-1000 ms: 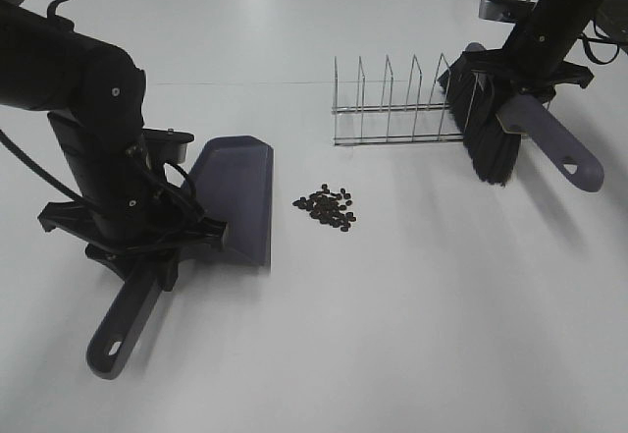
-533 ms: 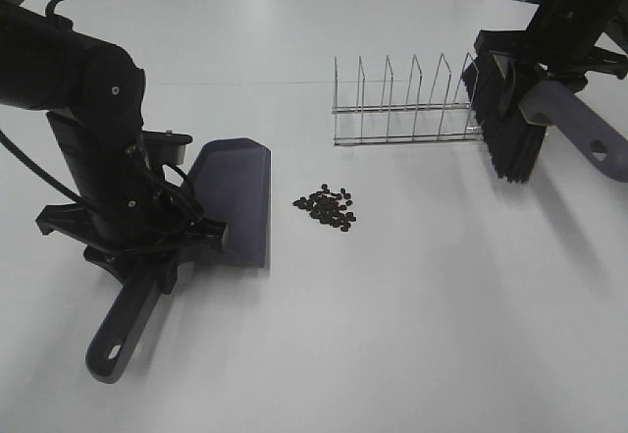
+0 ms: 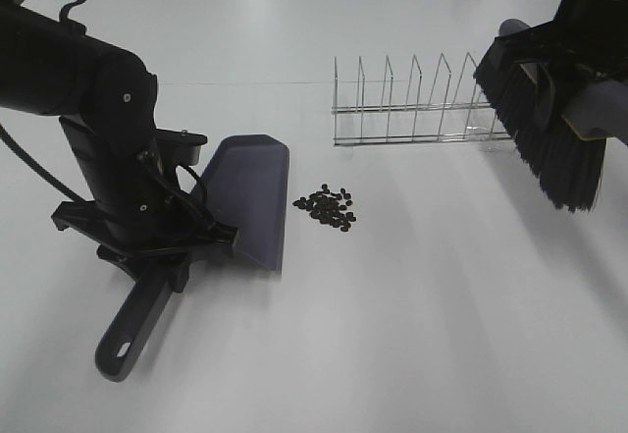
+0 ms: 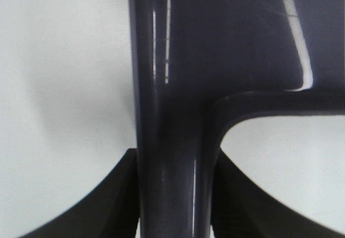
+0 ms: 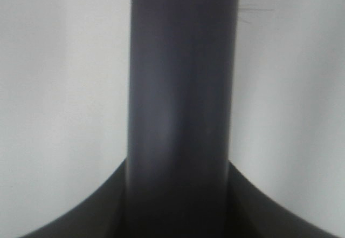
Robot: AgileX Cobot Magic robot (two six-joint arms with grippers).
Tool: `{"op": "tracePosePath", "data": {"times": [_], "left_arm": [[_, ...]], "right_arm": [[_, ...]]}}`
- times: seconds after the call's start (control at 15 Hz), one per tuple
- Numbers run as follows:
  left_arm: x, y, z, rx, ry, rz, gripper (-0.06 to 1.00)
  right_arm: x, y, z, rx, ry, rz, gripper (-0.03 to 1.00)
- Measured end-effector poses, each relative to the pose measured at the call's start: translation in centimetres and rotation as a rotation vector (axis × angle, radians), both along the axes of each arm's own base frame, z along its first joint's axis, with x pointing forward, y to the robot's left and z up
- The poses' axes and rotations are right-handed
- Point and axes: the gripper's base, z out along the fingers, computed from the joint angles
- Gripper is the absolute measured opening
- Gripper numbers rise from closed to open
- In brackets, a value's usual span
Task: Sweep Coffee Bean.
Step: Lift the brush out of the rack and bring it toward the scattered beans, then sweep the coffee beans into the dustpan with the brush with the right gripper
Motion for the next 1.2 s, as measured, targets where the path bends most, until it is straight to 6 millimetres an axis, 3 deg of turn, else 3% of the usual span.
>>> {"op": "tracePosePath", "data": {"times": [0.2, 0.4, 0.87, 0.93, 1.2], "left_arm": [[-0.2, -0.3, -0.9, 0.047, 0.0, -0.057, 0.33], [-0.1, -0.7, -1.6, 0.104, -0.001, -0.1, 0.33], [0.3, -0.7, -1.9, 0.141, -0.012, -0.136, 0.33], [0.3, -0.7, -1.9, 0.147, -0.009, -0.137, 0.33], [0.2, -0.6, -2.0, 0.155, 0.0, -0.137, 0.33]], "right_arm": [[-0.4, 3.5, -0.4, -0.062, -0.033, 0.032, 0.3], [0.0, 6.0, -2.6, -0.1, -0.024, 0.066, 0.3], [1.7, 7.4, -9.1, -0.241, 0.019, 0.113, 0.3], [2.0, 9.3, -10.6, -0.267, 0.015, 0.149, 0.3], [2.5, 14.4, -13.0, -0.204, 0.037, 0.194, 0.3]]}}
